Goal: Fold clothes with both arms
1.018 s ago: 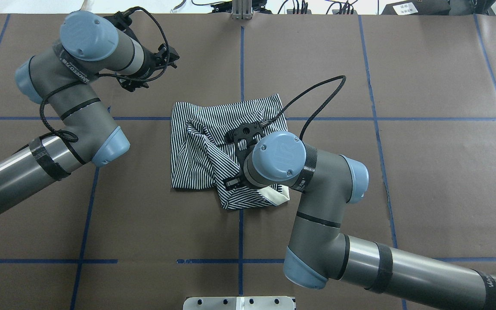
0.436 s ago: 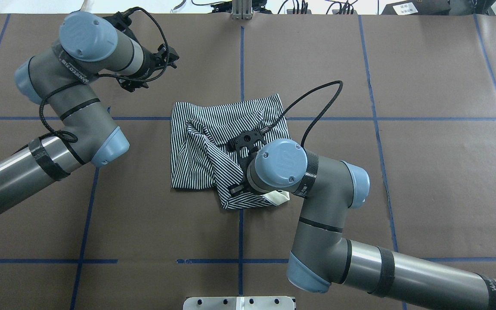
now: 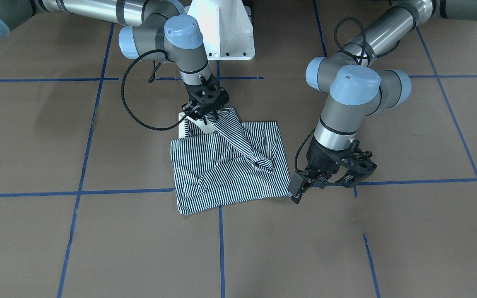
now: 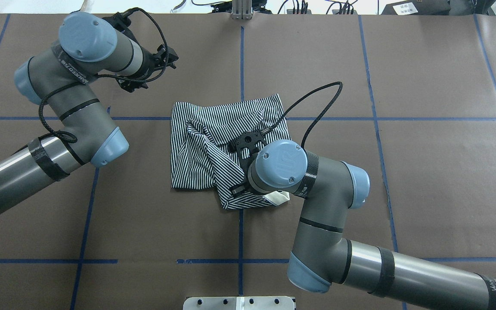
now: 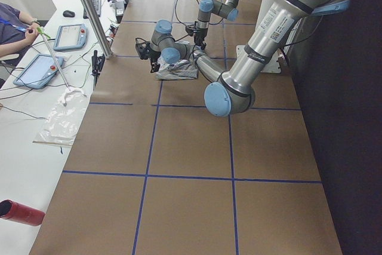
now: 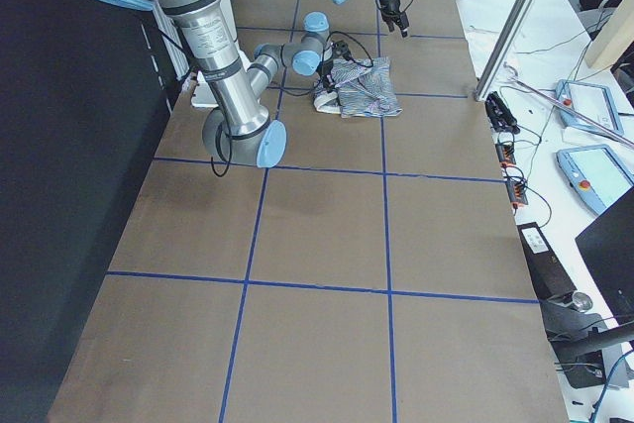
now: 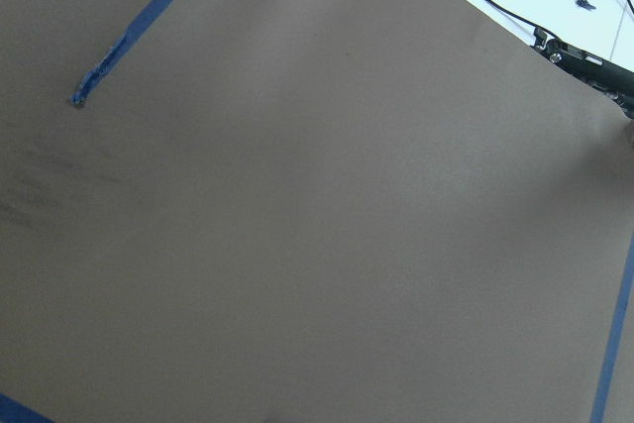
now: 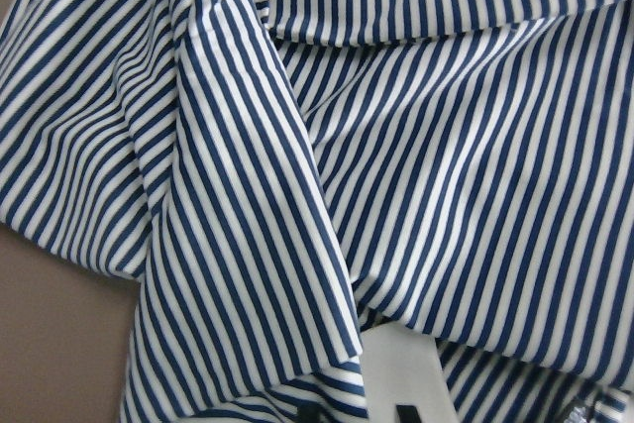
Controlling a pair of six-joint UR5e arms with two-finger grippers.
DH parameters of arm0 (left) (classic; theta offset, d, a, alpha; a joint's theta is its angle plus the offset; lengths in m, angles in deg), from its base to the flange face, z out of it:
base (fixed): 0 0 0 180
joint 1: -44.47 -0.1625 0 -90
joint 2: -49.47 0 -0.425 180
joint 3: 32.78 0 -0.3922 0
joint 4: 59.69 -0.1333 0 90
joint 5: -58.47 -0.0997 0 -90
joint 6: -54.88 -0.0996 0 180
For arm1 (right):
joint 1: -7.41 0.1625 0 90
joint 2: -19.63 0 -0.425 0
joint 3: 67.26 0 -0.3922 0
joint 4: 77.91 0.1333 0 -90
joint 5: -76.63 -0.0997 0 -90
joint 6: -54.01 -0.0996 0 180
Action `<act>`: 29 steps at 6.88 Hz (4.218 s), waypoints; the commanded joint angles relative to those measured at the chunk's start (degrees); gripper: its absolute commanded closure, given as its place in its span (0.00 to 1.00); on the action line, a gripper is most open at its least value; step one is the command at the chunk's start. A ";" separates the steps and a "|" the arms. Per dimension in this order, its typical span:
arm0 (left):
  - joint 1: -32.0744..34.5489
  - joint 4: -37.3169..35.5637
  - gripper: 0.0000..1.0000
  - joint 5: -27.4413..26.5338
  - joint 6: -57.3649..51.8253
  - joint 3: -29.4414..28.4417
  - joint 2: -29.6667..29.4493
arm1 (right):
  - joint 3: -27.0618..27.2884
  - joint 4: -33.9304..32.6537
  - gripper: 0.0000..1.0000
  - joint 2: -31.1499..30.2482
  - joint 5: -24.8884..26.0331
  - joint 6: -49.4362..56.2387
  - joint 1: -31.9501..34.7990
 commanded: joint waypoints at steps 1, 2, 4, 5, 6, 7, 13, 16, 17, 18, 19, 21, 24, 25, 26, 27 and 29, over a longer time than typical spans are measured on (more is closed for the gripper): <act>0.09 0.96 0.00 0.00 0.00 0.09 0.02 | -0.02 0.00 0.88 -0.03 -0.08 0.41 0.00; 0.09 1.23 0.00 0.00 0.09 0.09 0.03 | -0.02 0.00 0.97 -0.03 -0.17 0.41 0.00; 0.26 1.23 0.00 0.09 0.09 0.09 0.03 | 0.15 0.52 1.00 0.23 -0.08 0.32 0.08; 0.52 1.23 0.00 0.09 0.09 0.09 0.03 | 0.15 1.31 1.00 0.14 0.18 0.23 0.61; 0.53 1.23 0.00 0.00 0.09 0.00 0.03 | 0.15 1.32 1.00 0.23 0.53 0.23 1.57; 0.53 1.23 0.00 0.00 0.17 0.00 -0.06 | 0.15 1.32 1.00 0.66 0.45 0.23 2.71; -3.75 2.64 0.23 -0.53 1.58 -0.62 -0.15 | -1.42 2.99 1.00 2.07 2.73 0.06 6.06; -8.69 2.38 0.33 -2.88 3.60 -1.58 -0.59 | -3.62 3.08 1.00 3.39 2.91 0.06 6.41; -8.96 2.37 0.36 -3.77 3.26 -2.37 -0.50 | -3.63 3.08 1.00 3.39 2.91 0.06 6.41; -8.88 2.29 0.37 -3.95 2.82 -2.29 -0.15 | -3.71 3.08 1.00 3.48 2.91 0.06 6.33; -8.88 2.29 0.39 -4.04 2.81 -2.29 0.02 | -3.71 3.08 1.00 3.39 2.91 0.06 6.41; -8.96 2.20 0.41 -3.78 2.81 -1.94 -0.06 | -3.71 3.08 1.00 3.39 2.91 0.06 6.41; -9.14 2.20 0.50 -3.78 2.90 -1.93 -0.06 | -3.63 3.08 1.00 3.39 2.91 -0.12 6.41; -9.40 2.20 0.50 -3.87 2.90 -2.11 0.02 | -3.63 3.08 1.00 3.39 2.82 -0.21 6.41; -9.84 2.11 0.50 -3.95 2.90 -2.20 0.03 | -3.63 3.17 1.00 3.39 2.82 -0.21 6.41; -10.28 2.11 0.50 -3.95 2.99 -2.20 0.03 | -3.63 3.08 1.00 3.39 2.82 -0.21 6.41; -10.37 2.02 0.93 -3.69 3.25 -1.85 -0.24 | -3.63 3.08 1.00 3.31 2.82 -0.30 6.50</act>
